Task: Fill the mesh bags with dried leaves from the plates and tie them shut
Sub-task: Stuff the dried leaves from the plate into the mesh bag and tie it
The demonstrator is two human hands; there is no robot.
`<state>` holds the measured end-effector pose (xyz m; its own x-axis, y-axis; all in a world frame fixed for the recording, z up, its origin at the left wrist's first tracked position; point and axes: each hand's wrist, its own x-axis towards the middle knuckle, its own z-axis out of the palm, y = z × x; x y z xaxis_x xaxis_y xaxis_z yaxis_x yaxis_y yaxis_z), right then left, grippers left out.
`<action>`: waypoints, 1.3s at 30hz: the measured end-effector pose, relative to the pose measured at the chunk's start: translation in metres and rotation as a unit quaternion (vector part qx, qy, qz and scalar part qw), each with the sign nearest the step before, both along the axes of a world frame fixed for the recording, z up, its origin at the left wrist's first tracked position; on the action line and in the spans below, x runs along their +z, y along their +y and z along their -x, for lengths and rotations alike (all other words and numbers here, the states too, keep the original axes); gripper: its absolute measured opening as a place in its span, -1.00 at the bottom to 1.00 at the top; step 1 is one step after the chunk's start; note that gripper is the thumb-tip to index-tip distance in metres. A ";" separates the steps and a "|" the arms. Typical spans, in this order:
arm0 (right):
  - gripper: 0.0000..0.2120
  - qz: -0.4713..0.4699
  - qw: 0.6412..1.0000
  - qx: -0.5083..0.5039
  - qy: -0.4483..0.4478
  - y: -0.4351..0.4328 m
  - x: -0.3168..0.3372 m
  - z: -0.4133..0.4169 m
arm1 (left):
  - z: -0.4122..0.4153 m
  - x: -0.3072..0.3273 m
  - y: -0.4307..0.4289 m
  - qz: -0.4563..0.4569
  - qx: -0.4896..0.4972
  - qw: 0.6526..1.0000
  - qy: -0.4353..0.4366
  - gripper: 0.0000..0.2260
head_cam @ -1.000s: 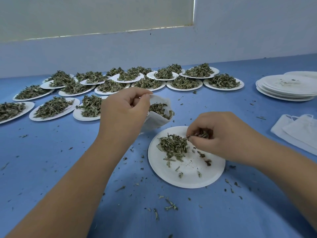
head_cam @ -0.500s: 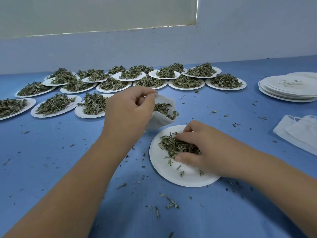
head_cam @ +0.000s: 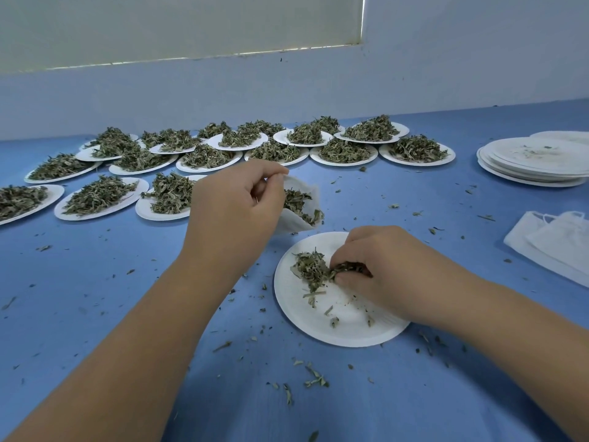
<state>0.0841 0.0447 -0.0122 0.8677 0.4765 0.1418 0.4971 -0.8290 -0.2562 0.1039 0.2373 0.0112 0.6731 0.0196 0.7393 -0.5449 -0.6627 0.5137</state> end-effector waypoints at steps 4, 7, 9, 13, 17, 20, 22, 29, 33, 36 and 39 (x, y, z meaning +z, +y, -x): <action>-0.86 -0.042 0.999 -0.011 0.015 -0.004 0.004 0.000 | 0.001 0.001 0.001 -0.023 0.014 0.999 -0.018 -0.81; -0.93 -0.121 0.991 -0.037 0.047 -0.012 0.009 -0.001 | 0.000 0.001 0.002 -0.040 0.023 0.999 -0.028 -0.81; -0.96 -0.175 0.981 -0.042 0.073 -0.018 0.014 -0.001 | -0.001 -0.001 0.001 -0.053 0.027 0.998 -0.031 -0.81; -0.97 -0.229 0.967 -0.026 0.110 -0.021 0.019 0.000 | -0.002 -0.004 -0.002 -0.069 0.029 0.997 -0.038 -0.82; -0.96 -0.264 0.955 -0.009 0.131 -0.016 0.019 0.002 | -0.001 -0.005 -0.004 -0.110 0.022 0.992 -0.052 -0.85; -0.96 -0.312 0.938 -0.003 0.151 -0.017 0.022 0.001 | 0.000 -0.003 -0.004 -0.133 0.018 0.989 -0.058 -0.84; -0.94 -0.349 0.922 -0.005 0.166 -0.018 0.025 -0.002 | 0.001 -0.003 -0.004 -0.143 0.018 0.988 -0.054 -0.84; -0.98 -0.307 0.939 -0.008 0.154 -0.002 0.042 -0.012 | 0.003 0.000 -0.007 -0.144 0.011 0.989 -0.031 -0.82; -0.95 -0.217 0.973 -0.027 0.067 0.013 0.057 -0.019 | 0.003 0.000 -0.007 -0.131 0.004 0.991 -0.028 -0.82; -0.91 -0.149 0.988 -0.035 0.030 0.025 0.065 -0.023 | 0.002 0.000 -0.008 -0.097 0.004 0.995 -0.012 -0.83; -0.89 -0.082 0.996 -0.037 -0.012 0.037 0.070 -0.024 | 0.000 -0.003 -0.007 -0.030 -0.007 0.999 0.030 -0.85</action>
